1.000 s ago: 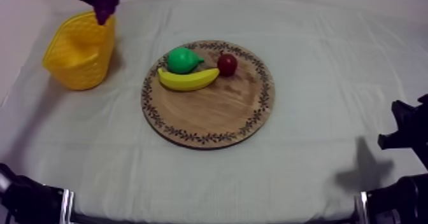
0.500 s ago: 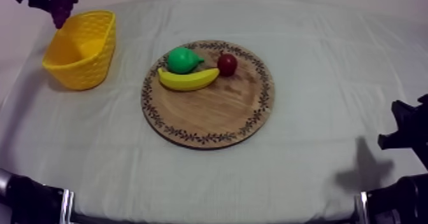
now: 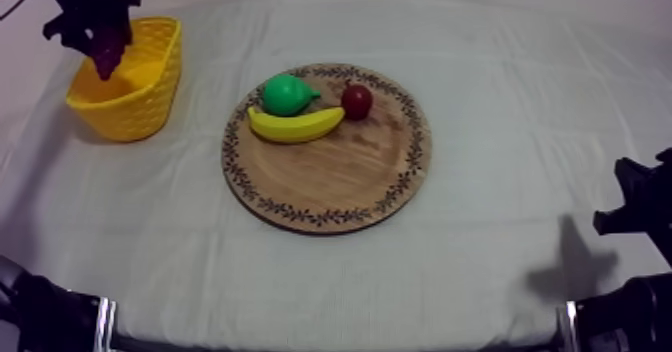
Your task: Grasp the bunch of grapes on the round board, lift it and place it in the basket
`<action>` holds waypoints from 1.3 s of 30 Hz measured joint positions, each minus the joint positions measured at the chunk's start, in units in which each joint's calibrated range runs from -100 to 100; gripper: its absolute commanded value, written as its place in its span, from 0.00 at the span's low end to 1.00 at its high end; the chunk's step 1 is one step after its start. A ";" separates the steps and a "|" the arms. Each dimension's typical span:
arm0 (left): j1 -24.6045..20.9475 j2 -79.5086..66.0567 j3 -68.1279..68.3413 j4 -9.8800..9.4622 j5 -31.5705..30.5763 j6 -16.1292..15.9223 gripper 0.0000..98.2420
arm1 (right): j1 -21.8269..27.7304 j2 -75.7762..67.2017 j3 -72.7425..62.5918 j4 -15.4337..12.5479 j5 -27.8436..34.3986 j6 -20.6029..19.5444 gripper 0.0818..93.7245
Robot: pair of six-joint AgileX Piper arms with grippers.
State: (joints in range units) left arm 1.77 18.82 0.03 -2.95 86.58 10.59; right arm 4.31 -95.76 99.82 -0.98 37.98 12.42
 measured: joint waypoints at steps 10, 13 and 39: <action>0.29 7.25 0.34 0.38 -3.09 0.36 0.50 | 0.00 0.00 0.00 0.00 0.00 0.00 0.00; 0.23 8.65 -0.18 0.49 -3.37 0.39 0.51 | 0.00 0.00 0.00 0.00 0.00 0.00 0.00; -0.50 8.88 -1.68 1.71 -4.30 -0.42 0.89 | 0.00 0.00 0.00 0.00 0.00 0.00 0.00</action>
State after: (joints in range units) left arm 1.27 27.69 -1.65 -1.24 82.29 10.17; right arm 4.31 -95.76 99.82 -0.98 37.98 12.42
